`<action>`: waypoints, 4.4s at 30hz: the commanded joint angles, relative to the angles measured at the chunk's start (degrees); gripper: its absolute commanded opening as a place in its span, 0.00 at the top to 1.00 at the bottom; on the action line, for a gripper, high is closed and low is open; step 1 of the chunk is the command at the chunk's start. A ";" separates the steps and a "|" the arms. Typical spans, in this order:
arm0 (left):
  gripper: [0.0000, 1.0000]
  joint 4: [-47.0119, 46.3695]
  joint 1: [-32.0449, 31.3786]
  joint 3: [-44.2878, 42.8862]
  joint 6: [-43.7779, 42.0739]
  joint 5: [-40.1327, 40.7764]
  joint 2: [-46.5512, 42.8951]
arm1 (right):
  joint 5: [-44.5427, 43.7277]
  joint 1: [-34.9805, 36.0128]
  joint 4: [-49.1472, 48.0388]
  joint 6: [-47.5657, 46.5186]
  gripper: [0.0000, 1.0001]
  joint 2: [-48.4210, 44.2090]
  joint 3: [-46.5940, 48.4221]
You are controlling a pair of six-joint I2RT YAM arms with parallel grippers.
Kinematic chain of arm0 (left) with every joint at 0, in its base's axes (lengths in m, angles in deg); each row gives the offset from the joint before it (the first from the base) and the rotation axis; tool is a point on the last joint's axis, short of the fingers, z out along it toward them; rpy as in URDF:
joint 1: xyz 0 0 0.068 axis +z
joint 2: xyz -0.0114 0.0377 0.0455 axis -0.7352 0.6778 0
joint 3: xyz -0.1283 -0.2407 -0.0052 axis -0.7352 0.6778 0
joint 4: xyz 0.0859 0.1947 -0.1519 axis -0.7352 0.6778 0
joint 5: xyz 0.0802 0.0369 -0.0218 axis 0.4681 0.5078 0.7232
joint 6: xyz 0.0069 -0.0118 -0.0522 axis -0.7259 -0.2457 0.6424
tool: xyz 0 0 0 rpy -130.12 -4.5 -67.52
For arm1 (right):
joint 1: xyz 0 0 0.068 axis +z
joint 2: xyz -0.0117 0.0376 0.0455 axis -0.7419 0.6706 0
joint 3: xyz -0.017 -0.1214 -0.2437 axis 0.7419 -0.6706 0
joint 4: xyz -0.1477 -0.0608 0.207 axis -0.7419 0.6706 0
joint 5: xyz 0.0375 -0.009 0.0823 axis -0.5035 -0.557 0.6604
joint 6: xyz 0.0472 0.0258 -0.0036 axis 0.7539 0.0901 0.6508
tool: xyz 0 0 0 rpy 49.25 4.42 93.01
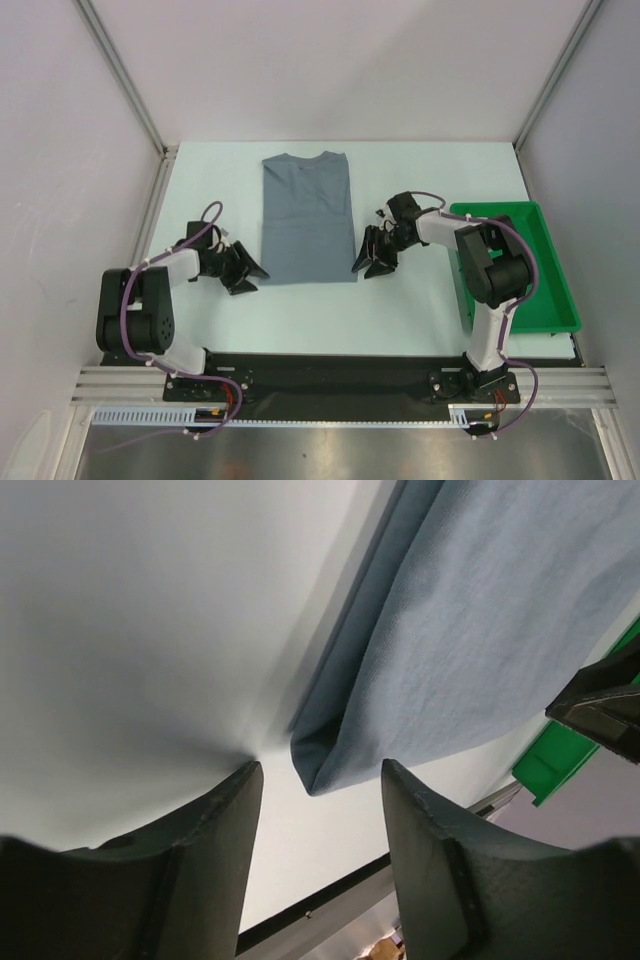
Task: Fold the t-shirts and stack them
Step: Fold the tshirt
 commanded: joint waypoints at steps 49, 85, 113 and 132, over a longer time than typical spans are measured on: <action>1.00 -2.59 0.33 0.00 -4.37 -0.49 4.47 | -4.30 2.13 -13.37 9.24 0.84 2.01 -6.47; 1.00 31.15 -11.01 11.17 6.52 10.32 -50.88 | -5.08 12.59 8.33 11.61 1.00 -39.29 -25.28; 1.00 20.53 -10.57 -27.05 -2.97 14.80 -12.07 | -4.91 0.90 15.98 1.51 1.00 -12.51 15.64; 1.00 17.19 -9.95 -52.46 -6.75 11.03 22.31 | -2.01 -4.47 16.51 -0.08 1.00 14.66 42.13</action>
